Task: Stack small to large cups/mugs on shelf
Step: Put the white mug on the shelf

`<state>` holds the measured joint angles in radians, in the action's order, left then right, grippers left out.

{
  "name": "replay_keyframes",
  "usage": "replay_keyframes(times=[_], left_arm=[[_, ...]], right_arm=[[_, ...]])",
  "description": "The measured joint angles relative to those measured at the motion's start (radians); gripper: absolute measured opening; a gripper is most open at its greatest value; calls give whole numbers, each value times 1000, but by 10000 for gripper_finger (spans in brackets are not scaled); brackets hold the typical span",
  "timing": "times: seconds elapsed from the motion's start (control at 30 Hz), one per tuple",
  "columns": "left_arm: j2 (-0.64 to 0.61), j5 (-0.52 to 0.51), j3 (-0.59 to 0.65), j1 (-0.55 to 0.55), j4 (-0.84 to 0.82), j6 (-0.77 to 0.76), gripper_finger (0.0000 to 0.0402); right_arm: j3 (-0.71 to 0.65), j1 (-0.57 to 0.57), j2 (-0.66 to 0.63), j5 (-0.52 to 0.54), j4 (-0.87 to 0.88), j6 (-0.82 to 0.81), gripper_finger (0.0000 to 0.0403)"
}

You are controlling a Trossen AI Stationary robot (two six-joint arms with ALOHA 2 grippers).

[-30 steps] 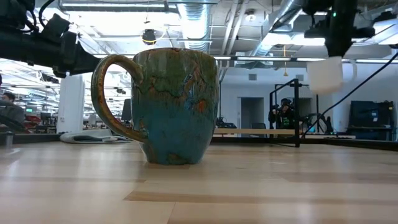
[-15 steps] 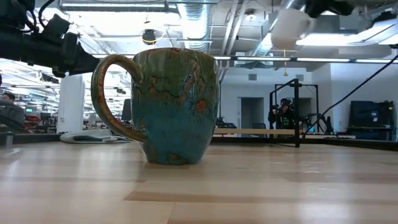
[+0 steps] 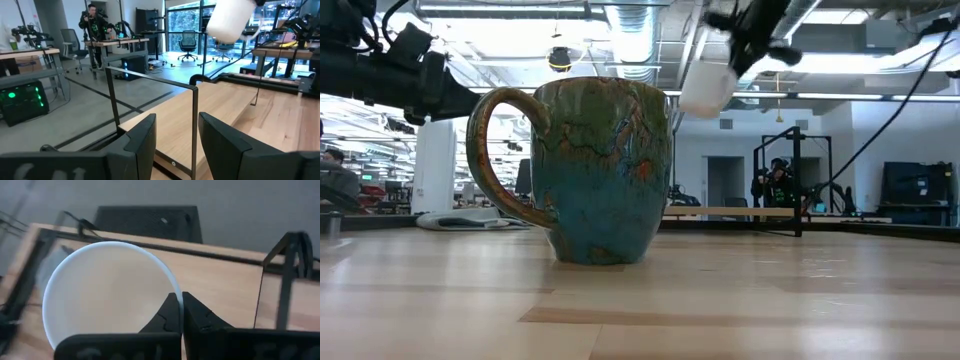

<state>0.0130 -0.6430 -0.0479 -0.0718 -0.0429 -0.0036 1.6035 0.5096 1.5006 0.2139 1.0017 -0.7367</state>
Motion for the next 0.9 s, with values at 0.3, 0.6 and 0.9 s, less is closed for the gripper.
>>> replay_keyframes(times=[0.3,0.6,0.9], left_arm=[[0,0,0,0,0,0,140],[0,2,0,0,0,0,140],[0,6,0,0,0,0,140]], right_arm=[[0,-51,160,-3,6,-112,9],[0,-70,233,25,70,-222,9],[-3,-42,298,-1,112,-259,9]])
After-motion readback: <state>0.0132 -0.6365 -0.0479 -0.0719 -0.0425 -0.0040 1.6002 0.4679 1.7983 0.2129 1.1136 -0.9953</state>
